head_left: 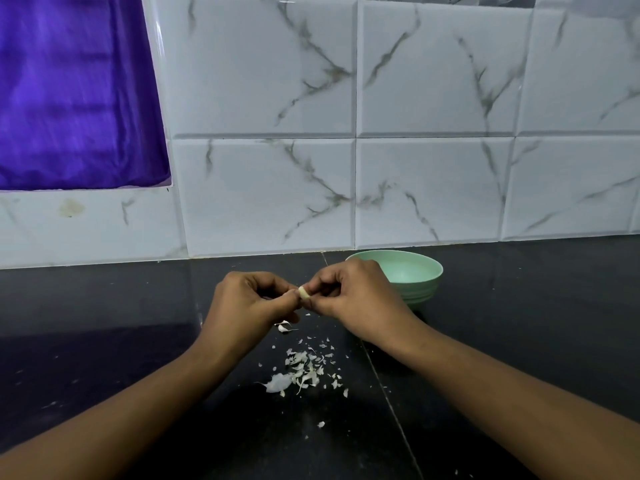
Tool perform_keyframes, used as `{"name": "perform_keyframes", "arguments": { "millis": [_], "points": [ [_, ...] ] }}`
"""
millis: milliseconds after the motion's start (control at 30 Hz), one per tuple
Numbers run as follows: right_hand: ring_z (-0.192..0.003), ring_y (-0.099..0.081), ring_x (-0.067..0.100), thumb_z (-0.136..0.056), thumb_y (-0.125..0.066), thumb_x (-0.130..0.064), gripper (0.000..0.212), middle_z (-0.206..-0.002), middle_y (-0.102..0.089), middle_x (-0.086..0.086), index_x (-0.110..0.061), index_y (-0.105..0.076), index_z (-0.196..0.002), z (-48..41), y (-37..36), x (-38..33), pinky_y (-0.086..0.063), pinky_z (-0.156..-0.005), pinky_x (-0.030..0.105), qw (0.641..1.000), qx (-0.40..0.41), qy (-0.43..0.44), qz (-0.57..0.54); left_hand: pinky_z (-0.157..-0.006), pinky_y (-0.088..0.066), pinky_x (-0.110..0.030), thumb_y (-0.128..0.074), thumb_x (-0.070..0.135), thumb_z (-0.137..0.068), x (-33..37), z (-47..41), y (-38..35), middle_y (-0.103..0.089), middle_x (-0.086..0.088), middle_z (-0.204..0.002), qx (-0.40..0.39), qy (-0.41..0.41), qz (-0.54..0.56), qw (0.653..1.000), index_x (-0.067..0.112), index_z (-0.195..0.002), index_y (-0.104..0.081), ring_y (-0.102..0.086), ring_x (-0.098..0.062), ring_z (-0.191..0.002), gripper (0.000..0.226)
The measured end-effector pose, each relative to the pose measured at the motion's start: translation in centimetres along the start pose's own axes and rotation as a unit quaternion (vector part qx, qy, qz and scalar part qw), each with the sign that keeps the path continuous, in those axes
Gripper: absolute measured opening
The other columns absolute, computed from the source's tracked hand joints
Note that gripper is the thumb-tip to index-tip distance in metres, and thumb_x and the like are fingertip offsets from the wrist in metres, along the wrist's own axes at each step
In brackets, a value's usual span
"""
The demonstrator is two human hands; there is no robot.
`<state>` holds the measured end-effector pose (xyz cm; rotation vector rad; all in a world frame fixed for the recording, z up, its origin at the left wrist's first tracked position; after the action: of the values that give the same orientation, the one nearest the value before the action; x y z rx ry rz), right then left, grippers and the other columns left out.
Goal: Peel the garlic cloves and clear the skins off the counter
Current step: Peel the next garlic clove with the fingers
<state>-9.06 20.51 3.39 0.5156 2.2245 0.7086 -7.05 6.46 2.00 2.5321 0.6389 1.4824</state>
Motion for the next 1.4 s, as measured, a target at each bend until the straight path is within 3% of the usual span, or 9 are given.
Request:
{"name": "perform_keyframes", "arguments": {
  "millis": [233, 400, 467, 633, 767, 933, 1067, 1233, 1400],
  "points": [
    [-0.063, -0.062, -0.002, -0.077, -0.077, -0.015, 0.018, -0.082, -0.074, -0.002, -0.014, -0.076, -0.095, -0.2, -0.4, 0.6, -0.052, -0.069, 0.014, 0.998, -0.035, -0.028, -0.053, -0.071, -0.059, -0.046, -0.07, 0.005, -0.079, -0.7, -0.2, 0.1, -0.071, -0.012, -0.064, 0.004, 0.019, 0.015, 1.0, 0.012, -0.062, -0.071, -0.072, -0.025, -0.061, 0.019],
    [-0.072, -0.067, 0.006, -0.08, -0.074, -0.013, 0.019, -0.08, -0.073, -0.003, -0.016, -0.075, -0.099, -0.4, -0.6, 1.4, -0.057, -0.076, 0.026, 0.993, -0.066, -0.056, -0.084, -0.058, -0.058, -0.033, -0.066, 0.0, -0.083, -1.2, -0.2, -0.2, -0.072, -0.016, -0.072, -0.021, 0.056, 0.065, 0.996, 0.006, -0.067, -0.071, -0.069, -0.024, -0.056, 0.018],
    [-0.073, -0.067, 0.007, -0.082, -0.072, -0.016, 0.019, -0.079, -0.073, -0.004, -0.019, -0.074, -0.101, -0.4, -0.6, 1.4, -0.056, -0.073, 0.025, 0.993, -0.074, -0.054, -0.074, -0.05, -0.055, -0.026, -0.061, 0.001, -0.087, -1.5, -0.1, -0.5, -0.072, -0.014, -0.072, -0.034, 0.096, 0.106, 0.989, 0.002, -0.073, -0.07, -0.066, -0.021, -0.052, 0.017],
    [-0.063, -0.058, -0.012, -0.086, -0.068, -0.016, 0.021, -0.079, -0.07, -0.012, -0.019, -0.073, -0.107, -0.3, -0.7, 0.7, -0.046, -0.068, 0.011, 0.997, -0.077, -0.01, -0.026, -0.051, -0.054, -0.024, -0.055, 0.004, -0.09, -2.2, -0.2, -1.0, -0.071, -0.008, -0.068, -0.049, 0.156, 0.165, 0.973, 0.006, -0.073, -0.069, -0.066, -0.018, -0.05, 0.023],
    [-0.09, -0.065, 0.001, -0.087, -0.067, -0.016, 0.023, -0.101, -0.073, -0.004, -0.018, -0.072, -0.109, -0.3, -0.3, 0.0, -0.049, -0.085, 0.019, 0.998, -0.055, 0.021, 0.004, -0.05, -0.053, -0.024, -0.054, 0.002, -0.09, -2.2, -0.1, -1.0, -0.071, -0.008, -0.067, -0.042, 0.155, 0.183, 0.97, 0.004, -0.074, -0.068, -0.065, -0.016, -0.049, 0.021],
    [-0.059, -0.055, -0.013, -0.086, -0.067, -0.014, 0.022, -0.079, -0.068, -0.014, -0.018, -0.073, -0.107, -0.2, -0.1, -0.1, -0.039, -0.063, 0.004, 0.998, -0.053, 0.024, -0.016, -0.05, -0.054, -0.025, -0.058, 0.002, -0.089, -1.7, -0.1, -0.9, -0.07, -0.01, -0.068, -0.04, 0.134, 0.188, 0.972, 0.002, -0.076, -0.068, -0.065, -0.016, -0.049, 0.016],
    [-0.072, -0.063, -0.006, -0.087, -0.067, -0.016, 0.02, -0.09, -0.074, -0.005, -0.02, -0.073, -0.105, -0.2, -0.4, 0.1, -0.048, -0.07, 0.01, 0.998, -0.052, 0.027, -0.012, -0.054, -0.055, -0.028, -0.063, 0.005, -0.087, -1.6, -0.1, -0.8, -0.069, -0.009, -0.069, -0.039, 0.115, 0.157, 0.98, 0.003, -0.075, -0.068, -0.064, -0.017, -0.05, 0.013],
    [-0.074, -0.069, 0.007, -0.089, -0.062, -0.007, 0.016, -0.082, -0.071, -0.007, -0.021, -0.068, -0.092, 0.0, -1.5, 0.8, -0.054, -0.067, 0.018, 0.989, -0.08, -0.027, -0.125, -0.051, -0.054, -0.026, -0.064, 0.006, -0.086, -1.6, -0.2, -0.8, -0.07, -0.009, -0.071, -0.042, 0.106, 0.133, 0.985, 0.004, -0.073, -0.066, -0.061, -0.018, -0.048, 0.014],
    [-0.073, -0.066, 0.009, -0.094, -0.055, -0.008, 0.013, -0.082, -0.069, 0.001, -0.015, -0.065, -0.098, -0.1, -2.0, 2.0, -0.055, -0.065, 0.025, 0.954, -0.086, -0.107, -0.265, -0.055, -0.054, -0.028, -0.069, 0.008, -0.083, -1.3, -0.2, -0.9, -0.07, -0.005, -0.065, -0.066, 0.106, 0.111, 0.986, 0.006, -0.069, -0.067, -0.058, -0.014, -0.046, 0.014]
  ]
}}
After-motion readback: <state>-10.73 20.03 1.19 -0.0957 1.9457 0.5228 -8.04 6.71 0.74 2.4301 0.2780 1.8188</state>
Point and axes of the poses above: each hand's wrist, its own z-axis away from the middle knuckle, its own y-axis out of the back of the hand, x = y × z, the point moved 7 cm from there along -z, towards the middle knuckle
